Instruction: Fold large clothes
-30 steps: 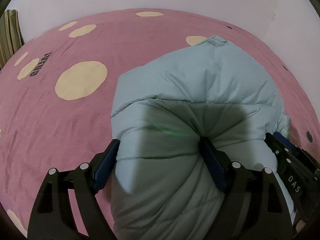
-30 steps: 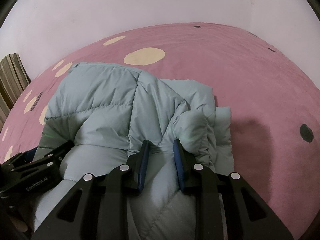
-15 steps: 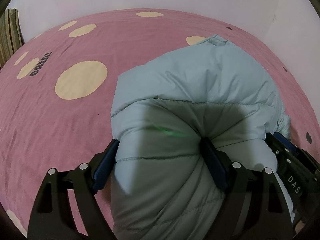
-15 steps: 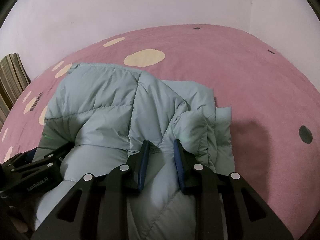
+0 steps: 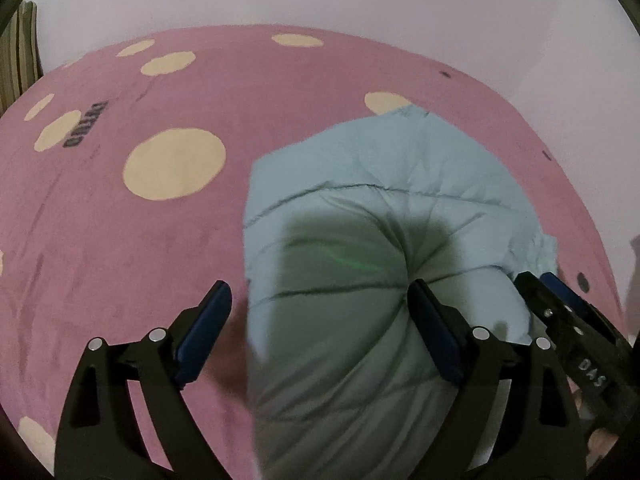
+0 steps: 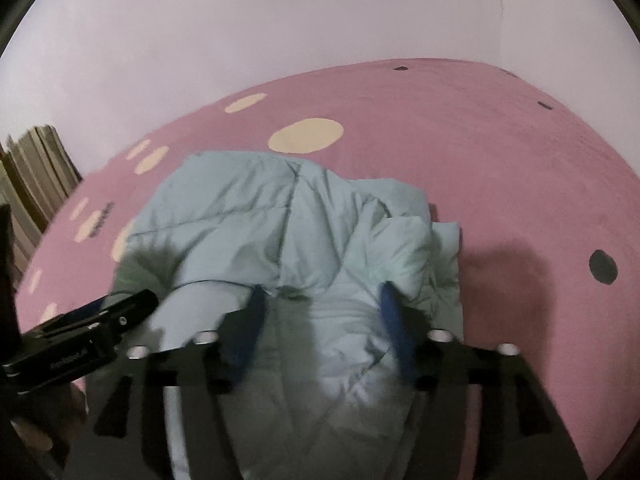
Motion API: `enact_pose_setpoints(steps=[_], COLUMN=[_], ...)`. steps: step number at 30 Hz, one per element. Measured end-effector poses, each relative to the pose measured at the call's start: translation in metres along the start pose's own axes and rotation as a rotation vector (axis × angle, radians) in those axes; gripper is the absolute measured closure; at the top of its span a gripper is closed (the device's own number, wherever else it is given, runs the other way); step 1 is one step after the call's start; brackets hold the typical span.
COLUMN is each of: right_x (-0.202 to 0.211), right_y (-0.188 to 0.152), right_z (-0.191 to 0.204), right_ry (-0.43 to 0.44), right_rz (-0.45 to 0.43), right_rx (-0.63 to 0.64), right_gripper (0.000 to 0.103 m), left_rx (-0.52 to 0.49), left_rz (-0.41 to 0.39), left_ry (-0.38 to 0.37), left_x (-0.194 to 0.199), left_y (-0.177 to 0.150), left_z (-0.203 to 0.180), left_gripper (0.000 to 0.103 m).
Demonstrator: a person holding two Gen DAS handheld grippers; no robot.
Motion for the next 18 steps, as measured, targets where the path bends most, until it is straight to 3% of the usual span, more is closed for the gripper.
enact_pose_setpoints(steps=[3, 9, 18], right_x=[0.014, 0.033, 0.019], right_y=[0.003, 0.005, -0.020], right_z=[-0.001, -0.021, -0.056], right_ry=[-0.003, 0.029, 0.091], right_rz=[-0.027, -0.031, 0.062], right_rx=[0.004, -0.093, -0.288], right_gripper=[0.029, 0.028, 0.028], left_rx=[0.019, 0.205, 0.349], left_rz=[-0.020, -0.006, 0.072], left_ry=[-0.014, -0.097, -0.243], left_x=[0.014, 0.034, 0.022], left_y=[0.001, -0.005, -0.039], left_z=[0.010, 0.043, 0.049], left_gripper=[0.014, 0.013, 0.013])
Point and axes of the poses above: each gripper's, at about its wrist camera, not at the fingertips, and x roughly against the way its jaws point, z to its left, y to its top, the point moved 3 cm from there along -x, roughly the way its jaws point, and after that the axes turned 7 degrees about -z, right-handed, at the moved point
